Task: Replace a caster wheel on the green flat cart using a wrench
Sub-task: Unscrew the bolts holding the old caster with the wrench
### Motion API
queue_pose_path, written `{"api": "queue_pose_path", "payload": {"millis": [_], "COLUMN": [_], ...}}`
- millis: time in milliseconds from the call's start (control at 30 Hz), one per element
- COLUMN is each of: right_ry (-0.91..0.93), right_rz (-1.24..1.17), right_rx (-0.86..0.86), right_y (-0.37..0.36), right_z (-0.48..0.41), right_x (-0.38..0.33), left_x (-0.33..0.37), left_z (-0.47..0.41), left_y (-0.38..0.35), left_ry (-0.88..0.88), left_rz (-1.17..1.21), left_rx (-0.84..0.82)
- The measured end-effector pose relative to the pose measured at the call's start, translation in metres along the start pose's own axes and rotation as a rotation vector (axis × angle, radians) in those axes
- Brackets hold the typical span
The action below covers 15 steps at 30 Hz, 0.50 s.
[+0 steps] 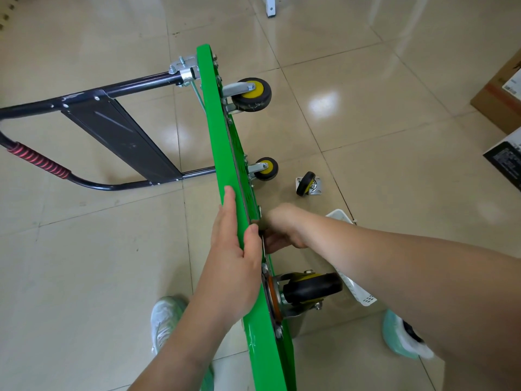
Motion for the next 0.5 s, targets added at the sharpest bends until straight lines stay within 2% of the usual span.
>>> {"api": "queue_pose_path", "payload": {"millis": [167, 367, 500], "right_ry": [0.084, 0.076, 0.091], "right_rz": [0.164, -0.080, 0.026], "right_rx": [0.022, -0.018, 0.020], "right_y": [0.008, 0.012, 0.008], "right_z": [0.006, -0.006, -0.016], "right_x": [-0.005, -0.006, -0.008], "left_x": [-0.001, 0.000, 0.000], "left_z": [0.000, 0.000, -0.001], "left_y": [0.000, -0.001, -0.001], "left_ry": [-0.002, 0.000, -0.001], "left_rz": [0.002, 0.002, 0.005], "left_rx": [-0.001, -0.008, -0.007]}}
Point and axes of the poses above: each hand's wrist, its own z-axis away from the middle knuckle, its own y-axis out of the back of the hand, x = y × z, the point moved 5 cm from there along -z, towards the middle knuckle, and after that the axes turned 2 degrees about -x, right-handed, at the moved point
